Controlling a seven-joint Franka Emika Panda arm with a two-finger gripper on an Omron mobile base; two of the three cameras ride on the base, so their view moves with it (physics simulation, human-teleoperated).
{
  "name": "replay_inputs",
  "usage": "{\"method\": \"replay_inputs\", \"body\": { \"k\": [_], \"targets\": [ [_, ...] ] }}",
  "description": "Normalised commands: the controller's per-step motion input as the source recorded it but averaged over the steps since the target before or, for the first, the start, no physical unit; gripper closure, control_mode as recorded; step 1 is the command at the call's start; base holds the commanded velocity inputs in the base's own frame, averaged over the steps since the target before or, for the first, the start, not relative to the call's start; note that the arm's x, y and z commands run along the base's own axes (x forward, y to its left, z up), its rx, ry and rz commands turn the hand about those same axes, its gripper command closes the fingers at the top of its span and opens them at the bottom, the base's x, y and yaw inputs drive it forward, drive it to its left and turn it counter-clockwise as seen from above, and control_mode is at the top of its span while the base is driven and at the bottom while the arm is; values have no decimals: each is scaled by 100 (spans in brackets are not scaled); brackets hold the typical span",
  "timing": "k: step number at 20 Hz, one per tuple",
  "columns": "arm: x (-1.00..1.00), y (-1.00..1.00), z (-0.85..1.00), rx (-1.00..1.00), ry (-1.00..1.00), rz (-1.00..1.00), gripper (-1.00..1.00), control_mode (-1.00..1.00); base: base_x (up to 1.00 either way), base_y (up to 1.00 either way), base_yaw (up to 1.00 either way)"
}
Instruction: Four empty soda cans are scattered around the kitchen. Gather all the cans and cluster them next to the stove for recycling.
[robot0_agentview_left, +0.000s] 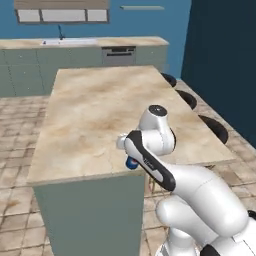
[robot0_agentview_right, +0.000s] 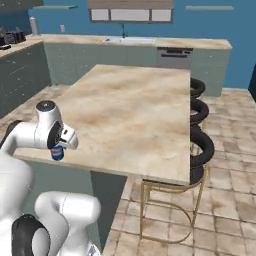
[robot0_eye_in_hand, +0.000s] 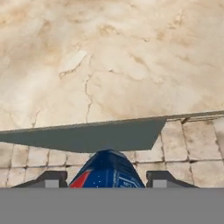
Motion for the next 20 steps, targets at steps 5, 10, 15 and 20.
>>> {"method": "replay_inputs", "body": {
  "k": [5,10,15,20],
  "targets": [
    [0,0,0,0,0,0,100,100,-4,7,100],
    [0,0,0,0,0,0,100,100,3,9,95],
    [0,0,0,0,0,0,100,100,57,20,31],
    [0,0,0,0,0,0,100,100,75,13,2]
  ]
}}
